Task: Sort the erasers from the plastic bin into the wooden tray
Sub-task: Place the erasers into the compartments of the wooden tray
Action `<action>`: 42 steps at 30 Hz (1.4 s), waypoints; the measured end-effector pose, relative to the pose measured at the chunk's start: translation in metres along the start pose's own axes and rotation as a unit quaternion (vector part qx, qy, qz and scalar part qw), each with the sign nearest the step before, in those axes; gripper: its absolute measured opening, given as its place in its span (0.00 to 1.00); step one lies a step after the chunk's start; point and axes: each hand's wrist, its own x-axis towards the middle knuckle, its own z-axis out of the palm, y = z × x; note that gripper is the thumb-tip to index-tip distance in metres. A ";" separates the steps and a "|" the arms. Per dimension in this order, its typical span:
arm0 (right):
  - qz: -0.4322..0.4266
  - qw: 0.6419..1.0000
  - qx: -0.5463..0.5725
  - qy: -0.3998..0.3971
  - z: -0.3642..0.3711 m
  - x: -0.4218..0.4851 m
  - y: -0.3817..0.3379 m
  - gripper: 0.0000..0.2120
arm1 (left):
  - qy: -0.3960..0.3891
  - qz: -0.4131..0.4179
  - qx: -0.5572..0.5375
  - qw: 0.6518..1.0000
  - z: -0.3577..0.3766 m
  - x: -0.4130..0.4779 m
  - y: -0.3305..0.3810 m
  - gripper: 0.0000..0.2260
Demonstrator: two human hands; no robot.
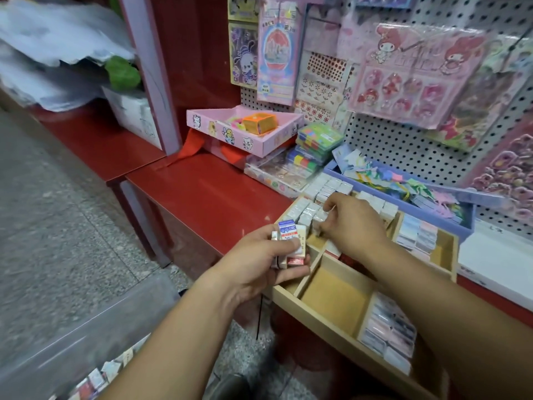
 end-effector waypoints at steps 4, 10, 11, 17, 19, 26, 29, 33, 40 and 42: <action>-0.006 0.977 0.211 -0.013 -0.022 -0.019 -0.007 0.09 | -0.001 0.010 0.003 1.000 0.002 0.003 -0.002 0.10; -0.016 0.910 0.379 -0.167 -0.044 -0.045 -0.024 0.05 | -0.006 0.046 0.064 0.997 0.007 0.003 -0.008 0.10; -0.011 0.908 0.382 -0.169 -0.043 -0.045 -0.023 0.05 | -0.005 0.051 0.068 0.996 0.008 0.003 -0.008 0.11; 0.059 0.862 0.468 -0.187 -0.037 -0.042 -0.019 0.05 | 0.000 0.059 0.050 0.997 0.004 -0.003 -0.007 0.11; 0.081 0.839 0.510 -0.168 -0.039 -0.041 -0.019 0.04 | 0.013 0.061 0.044 0.997 0.001 -0.004 -0.005 0.10; 0.103 0.884 0.453 -0.057 -0.038 -0.031 -0.005 0.07 | 0.087 0.089 0.044 0.991 -0.011 -0.002 -0.003 0.10; 0.099 0.903 0.416 -0.032 -0.035 -0.029 -0.001 0.06 | 0.093 0.102 0.052 0.989 -0.014 -0.001 -0.003 0.08; 0.113 0.916 0.386 -0.002 -0.029 -0.025 0.006 0.07 | 0.095 0.100 0.060 0.989 -0.015 0.000 -0.005 0.08; 0.070 0.963 0.233 0.113 -0.026 0.010 0.028 0.06 | 0.104 0.101 0.056 0.988 -0.012 0.004 -0.006 0.11; 0.059 0.975 0.184 0.111 -0.022 0.022 0.032 0.06 | 0.104 0.102 0.052 0.988 -0.012 0.005 -0.007 0.11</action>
